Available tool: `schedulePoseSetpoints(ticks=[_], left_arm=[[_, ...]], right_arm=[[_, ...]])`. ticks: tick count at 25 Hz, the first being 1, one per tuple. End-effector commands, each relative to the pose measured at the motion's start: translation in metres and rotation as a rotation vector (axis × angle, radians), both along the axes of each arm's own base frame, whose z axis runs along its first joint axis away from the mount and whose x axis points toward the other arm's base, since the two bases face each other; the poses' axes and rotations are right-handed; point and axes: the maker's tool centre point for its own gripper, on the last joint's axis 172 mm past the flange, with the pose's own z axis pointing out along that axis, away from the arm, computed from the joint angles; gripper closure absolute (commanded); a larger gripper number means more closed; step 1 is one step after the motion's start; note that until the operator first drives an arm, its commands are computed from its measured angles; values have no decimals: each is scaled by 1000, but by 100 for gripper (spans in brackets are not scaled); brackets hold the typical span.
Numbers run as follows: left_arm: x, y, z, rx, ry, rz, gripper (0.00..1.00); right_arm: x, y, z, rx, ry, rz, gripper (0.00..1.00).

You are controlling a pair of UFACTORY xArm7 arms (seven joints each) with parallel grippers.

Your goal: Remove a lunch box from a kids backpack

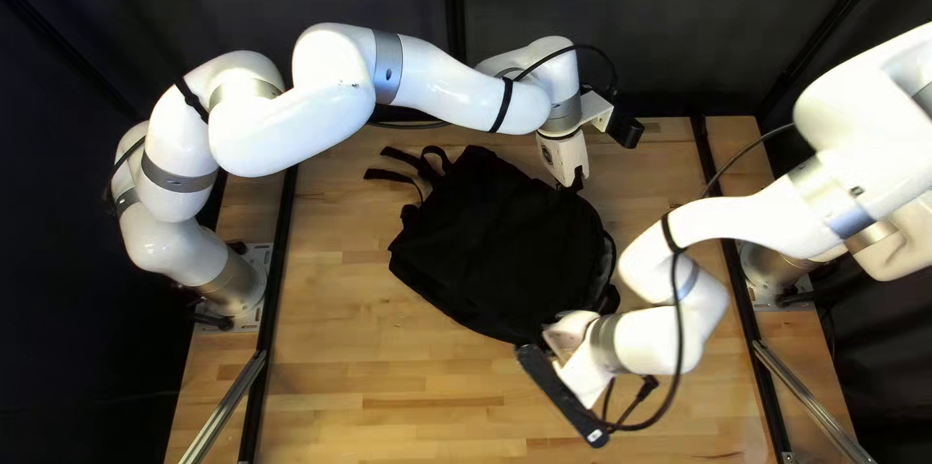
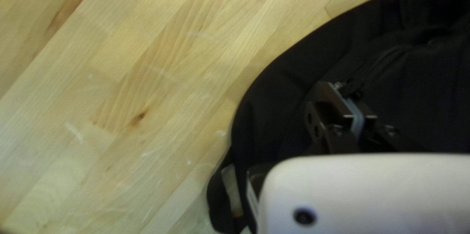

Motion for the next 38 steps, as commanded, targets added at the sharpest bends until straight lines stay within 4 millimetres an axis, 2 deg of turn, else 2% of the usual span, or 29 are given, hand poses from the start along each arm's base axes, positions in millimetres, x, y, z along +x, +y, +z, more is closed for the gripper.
schedulePoseSetpoints(ticks=[1,11,21,24,29,34,38], left_arm=[[1,-1,-1,-3,-2,1,100],[4,-3,-2,-5,-8,-1,100],[6,-6,-2,-7,-12,-3,100],[6,-7,-2,-7,-12,-4,100],[7,-7,-2,-7,-14,-2,100],[8,-8,-4,-8,-14,-2,100],[8,-8,-5,-9,-14,-1,100]], right_arm=[[12,-3,-3,-3,12,9,100],[51,-25,-3,0,34,38,100],[87,-38,-5,-3,62,64,100],[91,-39,-6,-3,69,70,100],[85,-40,-10,-4,80,77,100],[93,-42,-16,4,85,93,100],[95,-39,-14,9,71,125,100]])
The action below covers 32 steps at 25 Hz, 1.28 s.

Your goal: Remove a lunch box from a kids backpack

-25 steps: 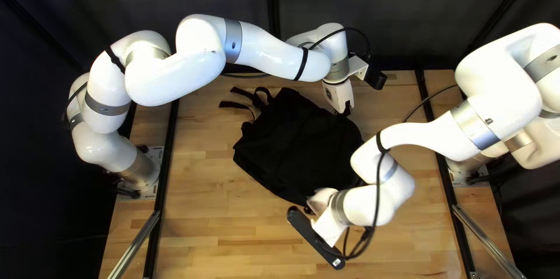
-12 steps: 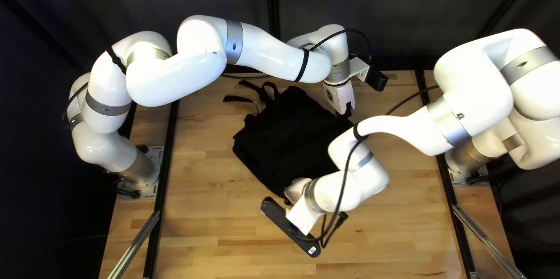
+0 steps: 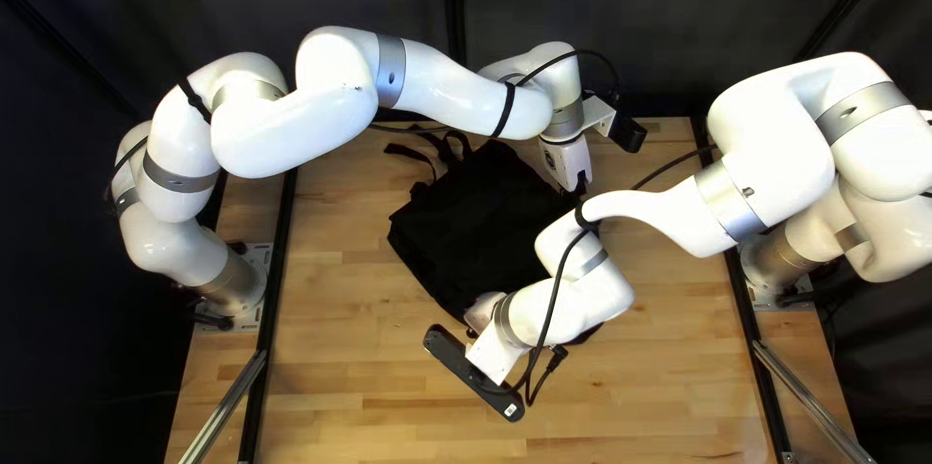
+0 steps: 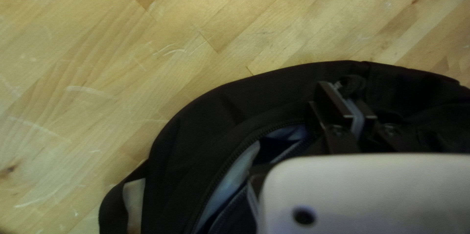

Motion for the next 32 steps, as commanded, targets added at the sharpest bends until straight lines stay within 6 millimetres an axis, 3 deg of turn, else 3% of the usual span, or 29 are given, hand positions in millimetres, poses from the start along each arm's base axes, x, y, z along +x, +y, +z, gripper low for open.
schedulePoseSetpoints(ticks=[1,11,22,24,25,32], left_arm=[[1,0,-1,-1,-1,1,100],[4,-1,-1,-4,-2,2,100],[9,-5,2,-2,8,-6,100],[10,-6,6,1,10,-12,53],[9,-6,9,4,11,-14,0],[-4,3,22,24,24,-31,0]], right_arm=[[1,2,3,10,-16,29,100],[15,-14,2,18,-31,41,100],[17,-7,5,4,-40,29,100],[17,-4,4,1,-39,29,100],[17,-3,4,0,-39,29,100],[10,15,3,-4,-40,35,100]])
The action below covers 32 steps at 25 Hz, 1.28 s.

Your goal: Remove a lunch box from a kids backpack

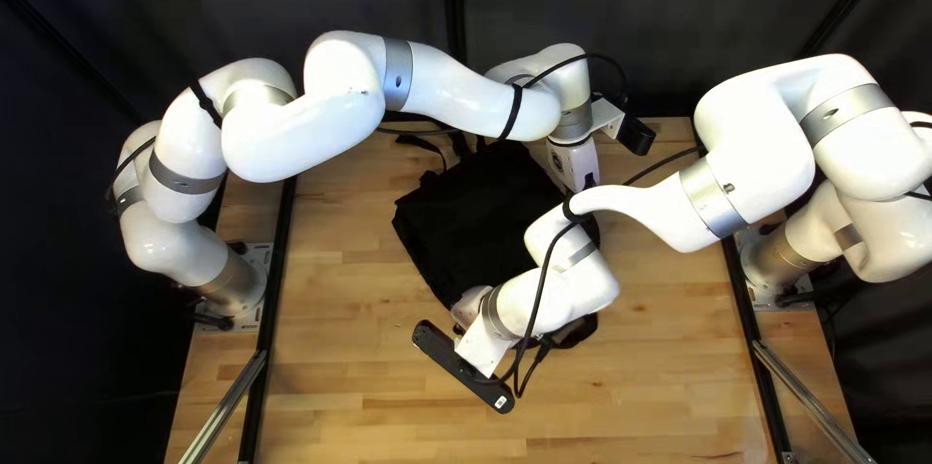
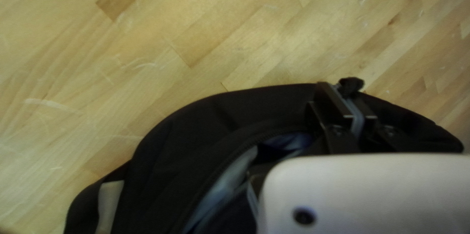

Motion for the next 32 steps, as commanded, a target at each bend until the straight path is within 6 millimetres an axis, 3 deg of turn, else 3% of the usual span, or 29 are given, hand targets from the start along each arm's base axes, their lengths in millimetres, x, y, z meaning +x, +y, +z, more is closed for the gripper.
schedulePoseSetpoints(ticks=[1,10,18,26,31,32], left_arm=[[-9,8,8,12,14,-15,0],[-47,38,16,22,48,-15,0],[-96,59,54,61,68,23,0],[-136,55,59,77,92,63,0],[-147,49,59,81,98,70,0],[-148,48,60,82,99,70,0]], right_arm=[[-7,14,2,-6,2,5,100],[-36,25,16,-33,14,-13,100],[-60,28,28,-52,12,-37,100],[-77,21,36,-64,11,-56,100],[-86,12,39,-66,11,-74,100],[-85,11,39,-64,10,-74,28]])
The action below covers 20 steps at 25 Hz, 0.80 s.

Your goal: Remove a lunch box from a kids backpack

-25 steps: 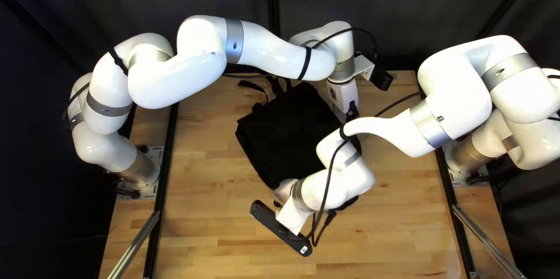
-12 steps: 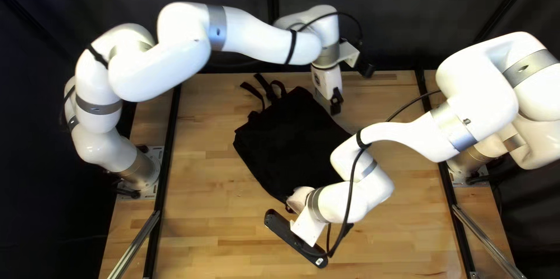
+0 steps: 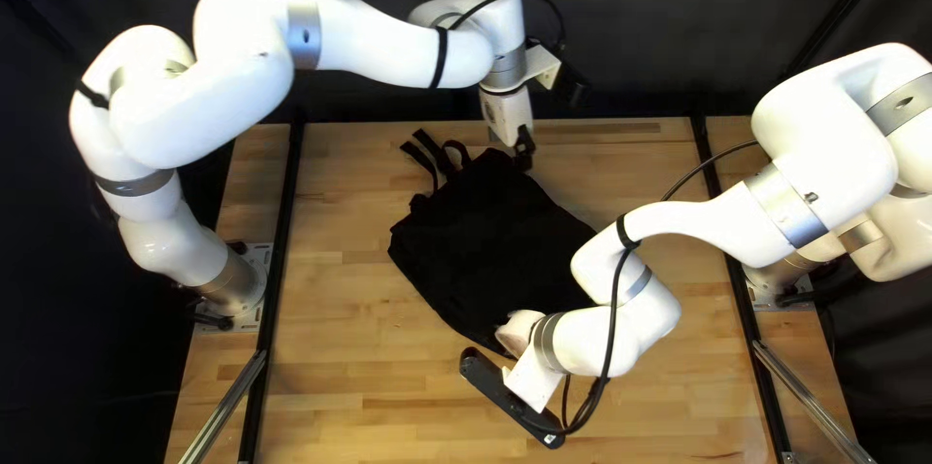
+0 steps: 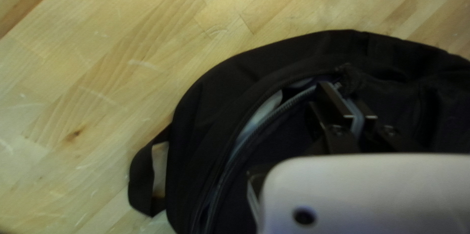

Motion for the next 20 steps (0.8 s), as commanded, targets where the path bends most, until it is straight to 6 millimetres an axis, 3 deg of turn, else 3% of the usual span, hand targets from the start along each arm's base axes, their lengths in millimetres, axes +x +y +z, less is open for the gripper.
schedulePoseSetpoints(ticks=[1,5,8,12,15,20], left_arm=[[-7,-7,2,5,0,4,0],[-12,-23,-2,8,5,8,0],[-15,-37,-12,10,27,13,0],[-29,-67,-29,21,60,31,0],[-42,-81,-32,32,72,45,0],[-73,-83,-18,53,78,68,0]], right_arm=[[1,-3,3,3,-2,-2,0],[4,7,19,-8,-8,14,0],[-5,6,35,-24,-5,15,0],[-38,-17,64,-41,7,12,0],[-74,-35,79,-30,-2,19,0],[-122,-55,70,-14,4,2,0]])
